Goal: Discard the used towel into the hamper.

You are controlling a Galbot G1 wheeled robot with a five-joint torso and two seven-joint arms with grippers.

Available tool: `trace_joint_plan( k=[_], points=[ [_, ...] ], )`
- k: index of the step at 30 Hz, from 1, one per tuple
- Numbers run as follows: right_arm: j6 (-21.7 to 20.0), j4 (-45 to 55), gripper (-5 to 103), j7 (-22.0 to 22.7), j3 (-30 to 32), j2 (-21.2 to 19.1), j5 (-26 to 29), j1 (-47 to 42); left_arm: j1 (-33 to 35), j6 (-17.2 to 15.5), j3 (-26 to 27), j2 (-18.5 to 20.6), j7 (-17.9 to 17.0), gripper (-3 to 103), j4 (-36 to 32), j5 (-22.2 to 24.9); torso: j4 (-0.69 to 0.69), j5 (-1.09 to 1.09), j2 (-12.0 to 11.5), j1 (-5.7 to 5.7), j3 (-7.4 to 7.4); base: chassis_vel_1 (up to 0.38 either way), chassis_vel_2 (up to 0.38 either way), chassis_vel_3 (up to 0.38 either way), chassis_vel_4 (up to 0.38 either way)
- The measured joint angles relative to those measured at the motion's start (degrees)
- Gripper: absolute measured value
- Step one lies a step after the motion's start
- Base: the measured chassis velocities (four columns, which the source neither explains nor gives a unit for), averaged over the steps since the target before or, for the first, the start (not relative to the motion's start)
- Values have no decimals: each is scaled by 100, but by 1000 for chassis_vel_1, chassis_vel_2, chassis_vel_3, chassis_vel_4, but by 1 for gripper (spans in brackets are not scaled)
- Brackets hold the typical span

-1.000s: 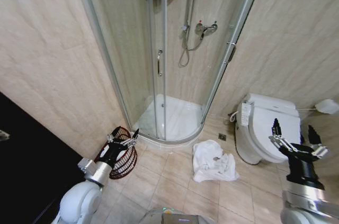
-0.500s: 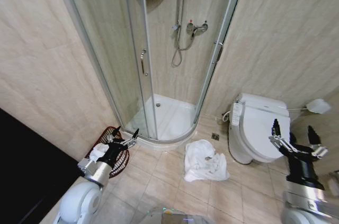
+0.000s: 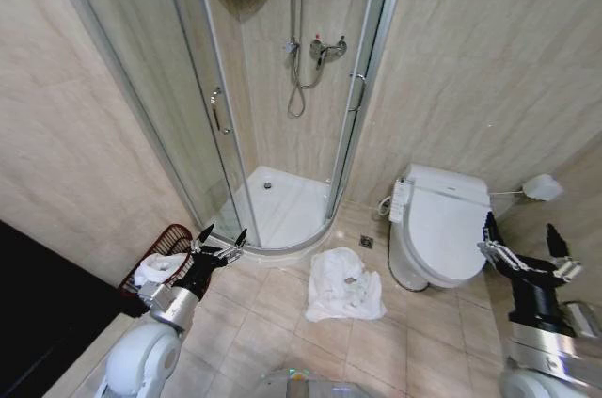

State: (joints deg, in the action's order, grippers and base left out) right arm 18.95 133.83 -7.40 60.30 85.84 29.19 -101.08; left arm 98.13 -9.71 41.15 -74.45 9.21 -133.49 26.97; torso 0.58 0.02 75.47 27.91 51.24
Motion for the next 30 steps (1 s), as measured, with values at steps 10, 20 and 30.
trace_joint_plan(
  k=[10,20,30],
  points=[
    [303,-100,100,-245,73,3,-218,40,0,0,1,1,0,100,0,0,1,-4,1,-1,-1,-19,-25,11,6],
    [318,-110,100,-211,38,18,-297,82,0,0,1,1,0,100,0,0,1,-1,-43,-22,-21,22,15,-10,-8],
    [346,-136,100,-177,13,9,-288,85,0,0,1,1,0,100,0,0,2,-2,-349,-163,-188,0,0,0,0]
  ],
)
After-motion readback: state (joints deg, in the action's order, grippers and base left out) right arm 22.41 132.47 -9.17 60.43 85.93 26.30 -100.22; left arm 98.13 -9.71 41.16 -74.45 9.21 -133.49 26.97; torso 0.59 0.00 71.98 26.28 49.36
